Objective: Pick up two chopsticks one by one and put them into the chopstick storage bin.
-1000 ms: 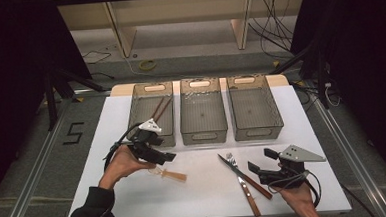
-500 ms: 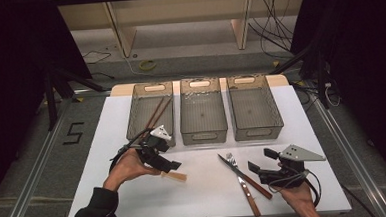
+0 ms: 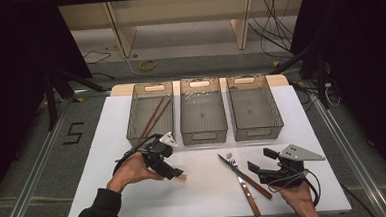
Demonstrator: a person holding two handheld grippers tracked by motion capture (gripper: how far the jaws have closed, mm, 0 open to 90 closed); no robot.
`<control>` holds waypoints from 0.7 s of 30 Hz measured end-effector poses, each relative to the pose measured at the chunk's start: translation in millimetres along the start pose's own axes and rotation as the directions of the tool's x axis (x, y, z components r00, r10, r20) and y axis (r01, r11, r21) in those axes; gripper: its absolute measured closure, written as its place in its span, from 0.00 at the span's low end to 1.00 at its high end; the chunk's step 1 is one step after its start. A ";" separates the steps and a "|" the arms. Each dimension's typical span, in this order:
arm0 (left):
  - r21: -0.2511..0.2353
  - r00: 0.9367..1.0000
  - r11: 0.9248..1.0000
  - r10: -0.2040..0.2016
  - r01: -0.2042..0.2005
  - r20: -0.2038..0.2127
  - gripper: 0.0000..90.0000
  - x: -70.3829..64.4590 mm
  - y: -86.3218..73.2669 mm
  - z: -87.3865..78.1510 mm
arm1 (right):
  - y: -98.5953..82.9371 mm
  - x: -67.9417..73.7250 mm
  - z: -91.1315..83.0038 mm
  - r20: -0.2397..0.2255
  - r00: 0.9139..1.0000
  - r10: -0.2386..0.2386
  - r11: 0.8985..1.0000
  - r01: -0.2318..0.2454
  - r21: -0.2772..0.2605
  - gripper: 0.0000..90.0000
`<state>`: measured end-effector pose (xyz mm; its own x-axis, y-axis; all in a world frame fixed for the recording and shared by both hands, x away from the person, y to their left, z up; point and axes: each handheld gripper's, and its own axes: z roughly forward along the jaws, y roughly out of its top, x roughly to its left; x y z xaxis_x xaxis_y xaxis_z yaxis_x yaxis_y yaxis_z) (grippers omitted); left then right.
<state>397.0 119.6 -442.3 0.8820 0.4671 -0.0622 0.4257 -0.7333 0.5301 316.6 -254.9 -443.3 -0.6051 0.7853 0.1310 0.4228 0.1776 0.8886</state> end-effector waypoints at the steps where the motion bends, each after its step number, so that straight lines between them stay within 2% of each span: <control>1: 0.012 1.000 1.000 0.009 -0.009 -0.001 0.22 -0.8 -0.4 1.2 | 0.0 0.1 0.1 0.000 1.000 0.000 1.000 0.000 0.001 0.26; 6: 0.046 1.000 0.998 0.031 -0.031 0.000 0.23 -2.0 -2.0 5.3 | -0.2 1.0 -0.3 0.002 1.000 -0.001 1.000 0.001 0.001 0.26; 12: 0.072 1.000 0.997 0.025 -0.025 -0.006 0.24 0.3 -5.7 11.2 | -0.4 -0.2 -0.3 0.005 1.000 0.003 1.000 -0.003 0.000 0.26; 19: 0.124 0.999 0.992 0.036 -0.035 -0.007 0.26 3.1 -10.7 21.4 | -0.7 -0.6 -1.2 0.007 1.000 0.007 1.000 -0.007 0.000 0.26; 21: 0.124 0.999 0.992 0.031 -0.029 -0.011 0.26 3.7 -12.7 23.3 | -0.5 -0.3 -0.9 0.007 1.000 0.003 1.000 -0.003 -0.001 0.26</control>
<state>399.6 119.2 -468.9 0.8926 0.4494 -0.0369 0.4215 -0.8023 0.4226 316.0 -255.8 -443.4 -0.5989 0.7901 0.1307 0.4243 0.1746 0.8885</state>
